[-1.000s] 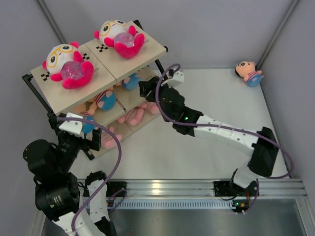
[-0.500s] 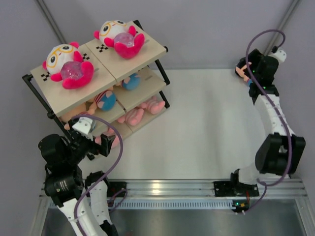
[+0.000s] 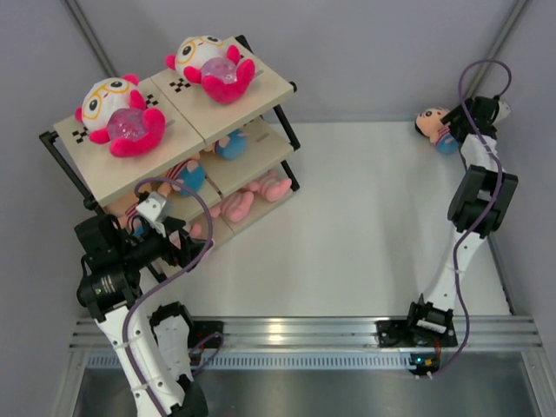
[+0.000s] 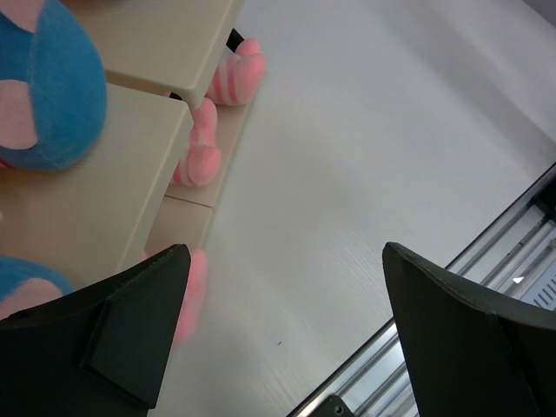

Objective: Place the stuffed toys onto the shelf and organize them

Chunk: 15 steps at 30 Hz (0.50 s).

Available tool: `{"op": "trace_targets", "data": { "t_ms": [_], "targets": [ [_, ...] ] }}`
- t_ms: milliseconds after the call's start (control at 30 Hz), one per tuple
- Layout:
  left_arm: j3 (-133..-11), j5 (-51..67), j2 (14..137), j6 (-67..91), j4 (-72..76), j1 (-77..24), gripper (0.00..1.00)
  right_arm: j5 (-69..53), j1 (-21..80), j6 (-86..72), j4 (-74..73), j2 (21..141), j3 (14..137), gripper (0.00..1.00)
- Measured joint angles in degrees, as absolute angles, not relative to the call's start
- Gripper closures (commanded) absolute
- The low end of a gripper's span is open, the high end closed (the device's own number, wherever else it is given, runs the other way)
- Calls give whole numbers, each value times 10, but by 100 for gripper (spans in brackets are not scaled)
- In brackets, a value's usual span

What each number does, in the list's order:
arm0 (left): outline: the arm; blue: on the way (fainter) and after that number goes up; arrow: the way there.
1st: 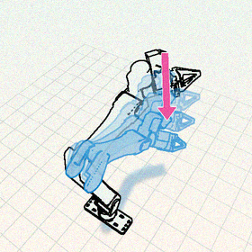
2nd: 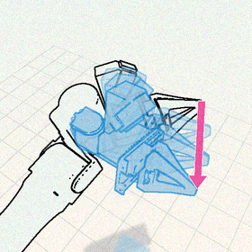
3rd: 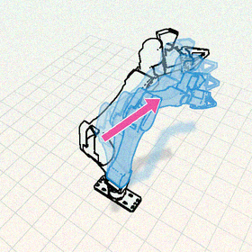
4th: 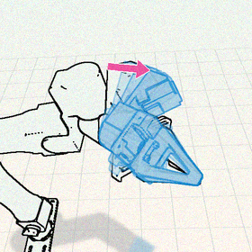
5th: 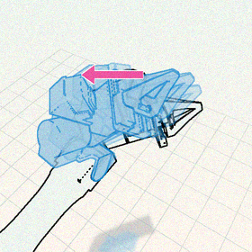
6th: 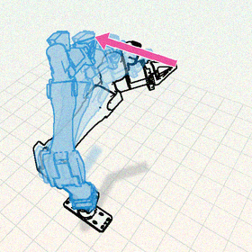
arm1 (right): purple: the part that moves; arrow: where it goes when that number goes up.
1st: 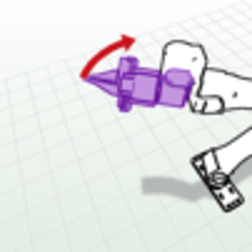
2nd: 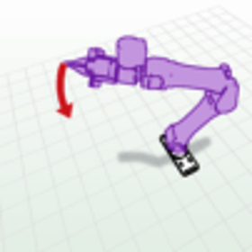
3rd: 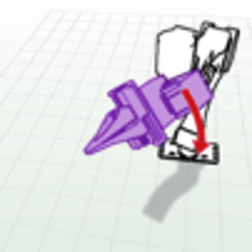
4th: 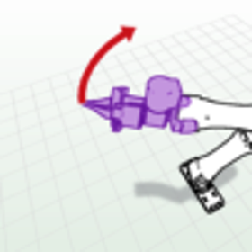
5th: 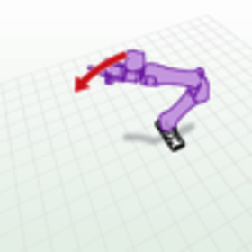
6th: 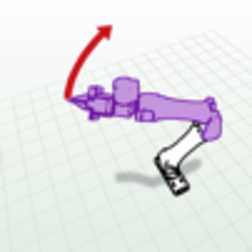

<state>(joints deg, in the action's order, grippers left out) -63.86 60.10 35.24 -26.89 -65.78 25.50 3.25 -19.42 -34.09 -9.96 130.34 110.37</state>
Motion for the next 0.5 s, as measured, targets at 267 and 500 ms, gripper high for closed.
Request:
{"op": "trace_targets", "data": {
  "t_ms": [267, 500],
  "targets": [
    [-639, 646, 369, -291, -675, 269, 1, 46, -197, -362, -81, 1390, 1165, 24],
    [-639, 662, 369, -296, -677, 276, 1, 46, -199, -381, -50, 1441, 1204, 80]
  ]
}}
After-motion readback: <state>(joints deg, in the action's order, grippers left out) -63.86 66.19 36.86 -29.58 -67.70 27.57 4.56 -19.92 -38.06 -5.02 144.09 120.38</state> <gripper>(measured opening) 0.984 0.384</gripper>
